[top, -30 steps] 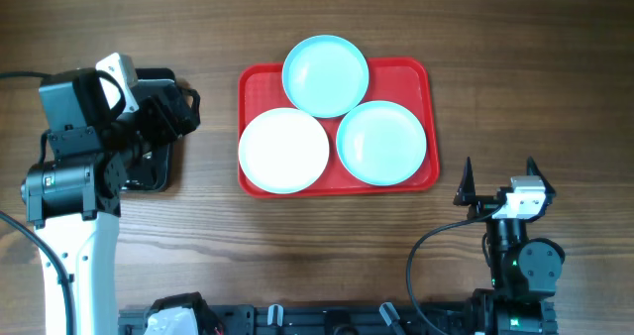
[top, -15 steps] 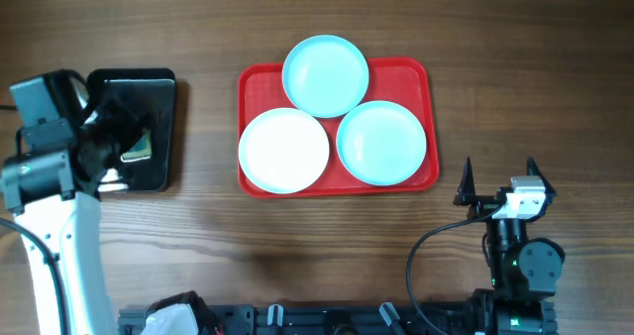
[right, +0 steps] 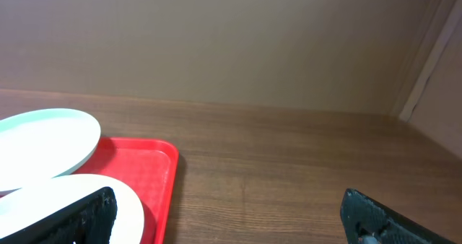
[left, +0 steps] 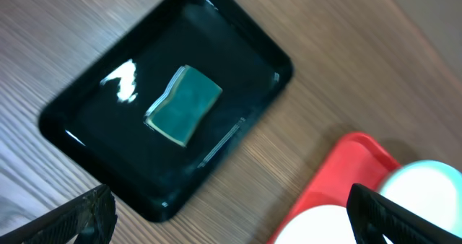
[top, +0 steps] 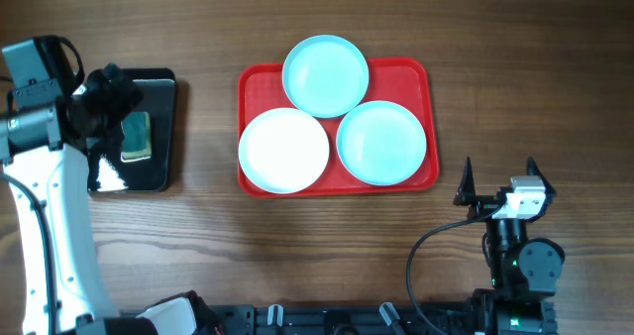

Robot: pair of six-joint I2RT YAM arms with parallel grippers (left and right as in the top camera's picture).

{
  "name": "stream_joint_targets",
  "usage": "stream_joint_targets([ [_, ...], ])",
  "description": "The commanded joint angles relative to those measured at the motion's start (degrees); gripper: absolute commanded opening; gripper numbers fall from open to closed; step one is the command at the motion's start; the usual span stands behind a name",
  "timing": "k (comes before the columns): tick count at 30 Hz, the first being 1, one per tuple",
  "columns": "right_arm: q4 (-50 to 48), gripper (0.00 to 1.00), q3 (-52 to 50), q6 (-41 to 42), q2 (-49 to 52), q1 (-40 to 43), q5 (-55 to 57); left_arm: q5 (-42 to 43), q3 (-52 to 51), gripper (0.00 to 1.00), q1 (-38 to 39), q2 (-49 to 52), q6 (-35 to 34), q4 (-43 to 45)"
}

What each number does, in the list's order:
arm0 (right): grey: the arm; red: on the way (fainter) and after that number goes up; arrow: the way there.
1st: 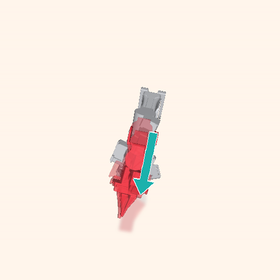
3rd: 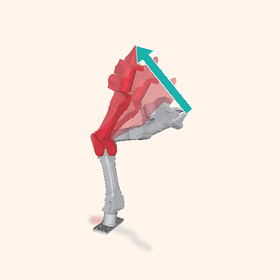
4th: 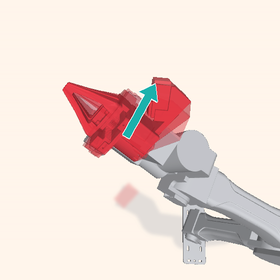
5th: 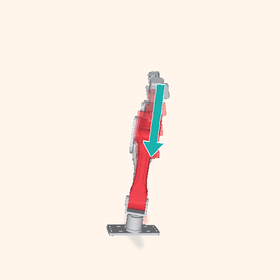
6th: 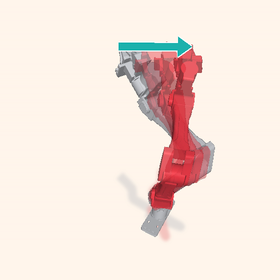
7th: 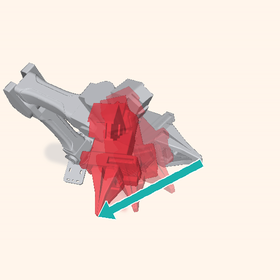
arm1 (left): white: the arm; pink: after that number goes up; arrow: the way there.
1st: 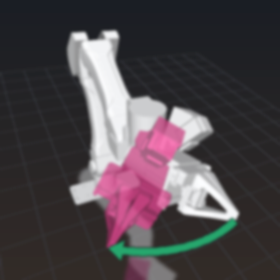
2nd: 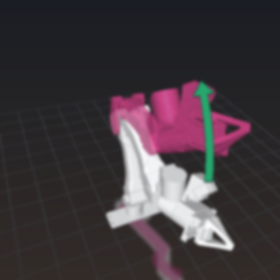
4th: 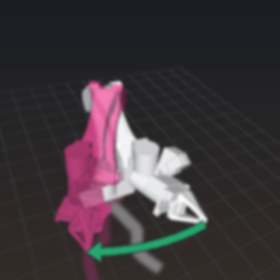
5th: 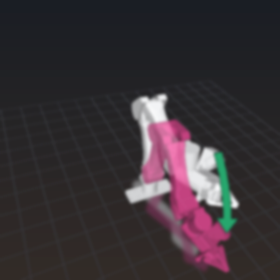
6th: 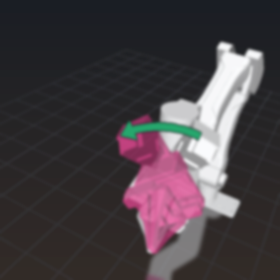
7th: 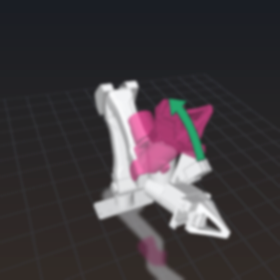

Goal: Clean dirty plates on tray and stack at the side
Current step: 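Lower the left gripper and grasp the green-yellow sponge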

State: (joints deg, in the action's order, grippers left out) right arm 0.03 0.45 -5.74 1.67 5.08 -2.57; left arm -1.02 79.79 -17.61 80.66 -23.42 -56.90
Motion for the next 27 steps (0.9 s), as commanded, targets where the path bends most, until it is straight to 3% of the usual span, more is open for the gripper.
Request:
stream_joint_targets([
  [1, -0.13, 1.00, -0.15, -0.26, 0.00, 0.31, -0.52, -4.24, 1.07, 1.00, -0.31, 5.22, 2.38, 2.12],
  [3, -0.13, 0.99, -0.15, -0.26, 0.00, 0.31, -0.52, -4.28, 1.07, 0.98, -0.31, 8.83, 8.57, 3.82],
  [4, -0.15, 0.99, -0.15, -0.26, 0.00, 0.31, -0.52, -4.28, 1.07, 0.86, -0.31, 10.51, 12.66, 4.07],
  [5, -0.15, 1.00, -0.15, -0.26, 0.00, 0.31, -0.52, -4.24, 1.07, 0.84, -0.31, 11.78, 15.56, 4.02],
  [7, -0.15, 1.00, -0.15, -0.26, 0.00, 0.31, -0.52, -4.26, 1.07, 0.85, -0.31, 14.67, 21.11, 3.96],
  [8, -0.13, 1.00, -0.15, -0.26, 0.00, 0.31, -0.52, -4.26, 1.07, 0.91, -0.31, 16.00, 22.99, 3.98],
  [9, -0.15, 1.00, -0.15, -0.24, 0.00, 0.31, -0.52, -4.26, 1.07, 0.93, -0.31, 17.25, 23.89, 4.00],
  [12, -0.15, 1.00, -0.15, -0.24, 0.00, 0.31, -0.52, -5.92, 1.07, 0.84, -0.50, 19.91, 24.72, 4.35],
  [22, -0.13, 1.00, -0.15, -0.26, 0.00, 0.31, -0.52, -6.01, 1.01, 0.88, -4.66, 25.83, 24.74, 6.84],
  [27, -0.13, 1.00, -0.15, -0.26, 0.00, 0.31, -0.52, 3.54, 1.01, 0.88, -5.07, 28.30, 32.17, 7.78],
])
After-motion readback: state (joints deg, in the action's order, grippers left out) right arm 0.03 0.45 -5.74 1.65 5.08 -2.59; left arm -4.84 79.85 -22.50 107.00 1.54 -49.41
